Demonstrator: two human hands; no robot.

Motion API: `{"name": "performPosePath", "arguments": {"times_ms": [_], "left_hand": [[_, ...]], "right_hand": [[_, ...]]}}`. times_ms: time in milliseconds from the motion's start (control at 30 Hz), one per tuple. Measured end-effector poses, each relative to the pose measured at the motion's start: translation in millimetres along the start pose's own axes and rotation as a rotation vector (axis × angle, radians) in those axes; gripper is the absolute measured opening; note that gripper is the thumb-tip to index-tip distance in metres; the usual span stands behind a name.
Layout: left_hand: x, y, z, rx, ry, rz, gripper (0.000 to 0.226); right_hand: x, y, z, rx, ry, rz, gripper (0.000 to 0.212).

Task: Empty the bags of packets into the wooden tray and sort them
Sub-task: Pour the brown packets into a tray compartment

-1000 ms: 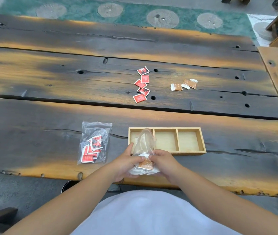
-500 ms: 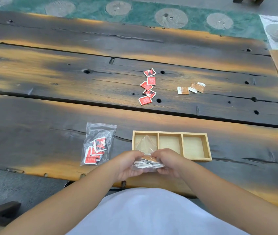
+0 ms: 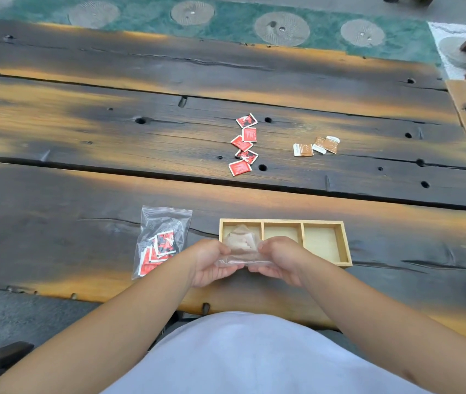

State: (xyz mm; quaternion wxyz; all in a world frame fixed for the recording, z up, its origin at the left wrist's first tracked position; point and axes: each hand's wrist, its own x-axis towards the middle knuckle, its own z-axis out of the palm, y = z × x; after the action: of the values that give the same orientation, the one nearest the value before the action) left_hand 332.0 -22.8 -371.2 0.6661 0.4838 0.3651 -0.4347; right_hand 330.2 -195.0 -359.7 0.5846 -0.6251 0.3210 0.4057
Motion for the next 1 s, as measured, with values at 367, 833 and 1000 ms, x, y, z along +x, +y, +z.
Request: {"name": "performPosePath", "arguments": {"times_ms": [367,833,1000], "left_hand": [[-11.7,5.2,8.2,0.009,-0.016,0.099,0.033],[-37.6,-10.1,12.4,-0.003,-0.06,0.175,0.037],[-43.0,-17.8,10.8,0.003,-0.053,0.2,0.038]], "right_hand": [[-19.0,-6.1,0.5,-0.001,0.032,-0.13,0.025],[-34.0,9.2,3.1,0.002,0.062,-0.254,0.037],[-35.2,19.1,0.6,-0.003,0.075,-0.247,0.03]]}}
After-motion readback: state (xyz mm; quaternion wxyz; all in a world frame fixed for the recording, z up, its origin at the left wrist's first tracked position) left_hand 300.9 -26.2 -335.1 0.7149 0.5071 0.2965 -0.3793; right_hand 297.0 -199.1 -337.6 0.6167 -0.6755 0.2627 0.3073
